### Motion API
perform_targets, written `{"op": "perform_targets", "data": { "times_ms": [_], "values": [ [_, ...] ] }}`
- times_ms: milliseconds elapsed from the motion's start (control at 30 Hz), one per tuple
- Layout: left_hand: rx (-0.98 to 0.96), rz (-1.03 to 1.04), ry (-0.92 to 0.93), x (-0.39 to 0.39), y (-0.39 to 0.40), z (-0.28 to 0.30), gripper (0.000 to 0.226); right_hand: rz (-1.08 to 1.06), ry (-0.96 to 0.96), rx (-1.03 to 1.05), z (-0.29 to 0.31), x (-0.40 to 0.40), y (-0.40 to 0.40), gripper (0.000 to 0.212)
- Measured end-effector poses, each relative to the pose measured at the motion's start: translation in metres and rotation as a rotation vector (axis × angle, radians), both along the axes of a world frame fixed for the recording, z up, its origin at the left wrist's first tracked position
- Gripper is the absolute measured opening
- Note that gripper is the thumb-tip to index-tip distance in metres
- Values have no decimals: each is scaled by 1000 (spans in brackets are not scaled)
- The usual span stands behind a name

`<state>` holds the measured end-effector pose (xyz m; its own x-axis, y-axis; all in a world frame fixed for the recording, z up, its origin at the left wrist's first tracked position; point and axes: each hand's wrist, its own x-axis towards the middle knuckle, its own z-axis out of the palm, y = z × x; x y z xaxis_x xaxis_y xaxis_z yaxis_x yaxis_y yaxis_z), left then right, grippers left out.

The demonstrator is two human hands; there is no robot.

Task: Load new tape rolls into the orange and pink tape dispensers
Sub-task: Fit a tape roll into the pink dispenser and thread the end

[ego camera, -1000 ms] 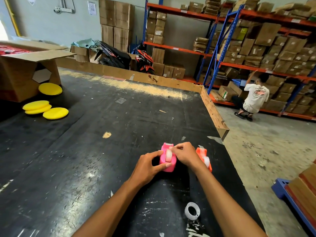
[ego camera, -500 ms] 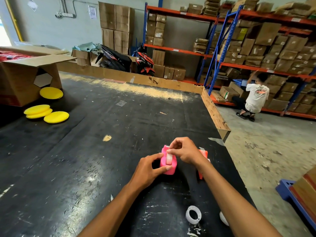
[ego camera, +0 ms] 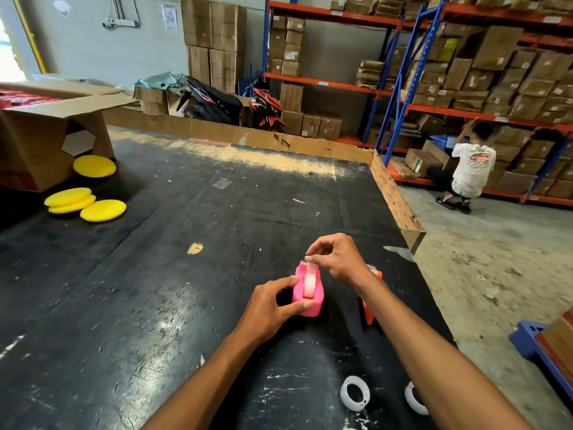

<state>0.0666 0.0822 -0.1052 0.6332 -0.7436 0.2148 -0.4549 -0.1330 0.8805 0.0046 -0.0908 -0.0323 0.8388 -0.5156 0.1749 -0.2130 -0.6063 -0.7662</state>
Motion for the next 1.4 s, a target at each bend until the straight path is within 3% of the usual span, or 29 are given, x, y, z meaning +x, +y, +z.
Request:
{"op": "perform_targets", "data": {
  "times_ms": [467,600,633,733,833,1067,1200,1400],
  "values": [
    [11,28,20,0,-2,-3,67,-37,96,265,-15,22,-22,21],
    [13,34,14,1,-2,-4,66,-70,237,348,-12,24,-22,8],
    [13,34,13,1,-2,-4,66,-75,272,346,-10,22,-20,1],
    [9,36,10,0,-2,-3,67,-111,282,304,-11,20,-24,24],
    [2,38,13,0,-2,-4,65,-97,218,241,-4,16,-26,25],
    [-6,27,16,-2,-1,0,58,-24,299,98,-1,7,-15,26],
    [-8,28,24,-4,0,3,60,-91,265,98,-1,3,-7,33],
    [6,24,18,-9,0,7,65,-184,229,316,-9,-24,13,29]
  ]
}}
